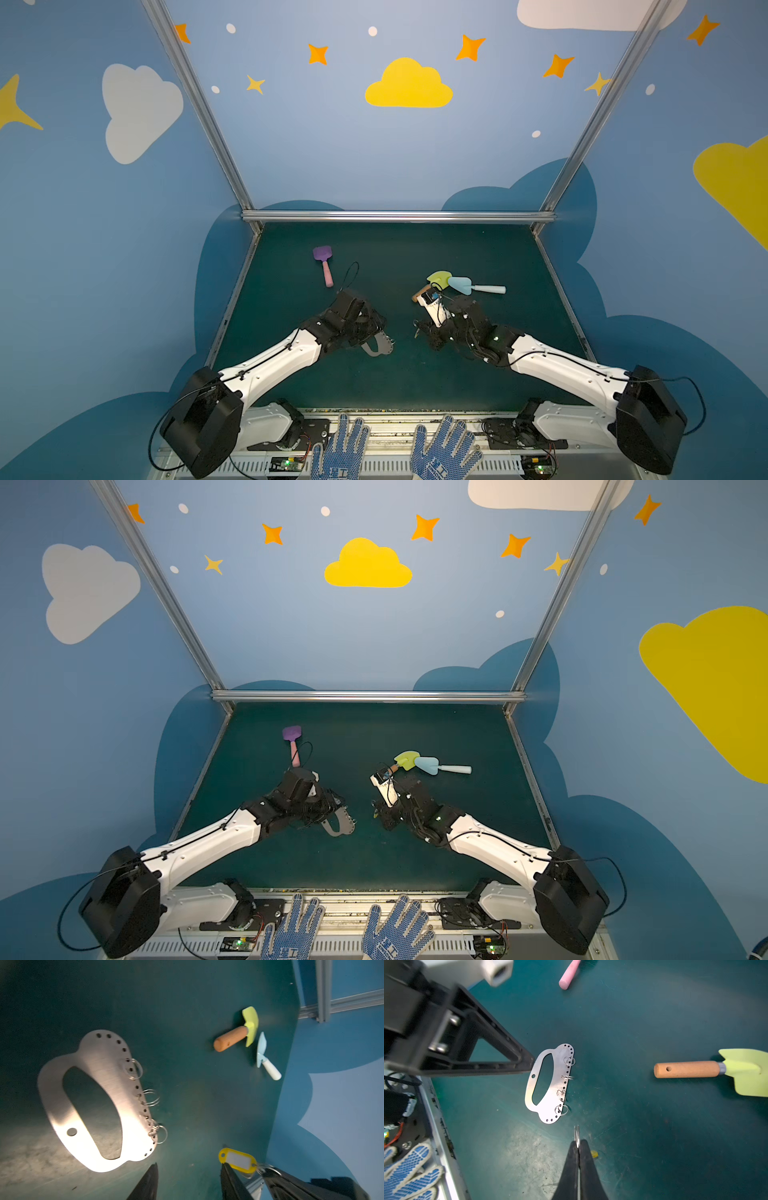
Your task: Put the keys on the keyring
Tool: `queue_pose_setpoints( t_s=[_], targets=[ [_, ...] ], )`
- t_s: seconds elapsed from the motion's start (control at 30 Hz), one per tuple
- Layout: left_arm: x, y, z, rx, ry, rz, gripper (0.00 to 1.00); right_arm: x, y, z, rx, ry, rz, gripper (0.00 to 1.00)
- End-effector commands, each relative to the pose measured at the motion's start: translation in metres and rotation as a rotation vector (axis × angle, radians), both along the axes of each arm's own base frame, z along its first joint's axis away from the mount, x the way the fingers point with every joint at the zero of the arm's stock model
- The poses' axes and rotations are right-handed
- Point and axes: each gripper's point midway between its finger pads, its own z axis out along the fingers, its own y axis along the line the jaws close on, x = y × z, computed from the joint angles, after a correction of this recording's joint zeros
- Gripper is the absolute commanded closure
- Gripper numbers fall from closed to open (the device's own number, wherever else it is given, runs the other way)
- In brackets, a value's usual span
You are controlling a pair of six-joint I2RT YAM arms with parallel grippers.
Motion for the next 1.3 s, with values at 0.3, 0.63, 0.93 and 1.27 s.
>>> queue_pose_setpoints(
  t_s=[0.3, 0.63, 0.93, 1.27],
  targets=[
    [-0.003, 0.019, -0.028, 0.088, 0.078, 0.089, 0.45, 0.006, 0.005, -0.012, -0.085, -0.068, -0.005, 1.00],
    [-0.001, 0.018, -0.028, 0.073, 0.072, 0.104, 0.42, 0.014, 0.010, -0.016, -0.157, -0.118, -0.039, 1.00],
    [0.003, 0.020, -0.020, 0.051, 0.053, 0.116, 0.42, -0.002, 0.026, -0.003, -0.014, -0.024, 0.050, 1.00],
    [0.016, 0.007, 0.019, -0.157, -0.071, 0.064, 0.46, -0.010, 0.014, 0.055, 0.479, 0.355, 0.253, 1.00]
  ],
)
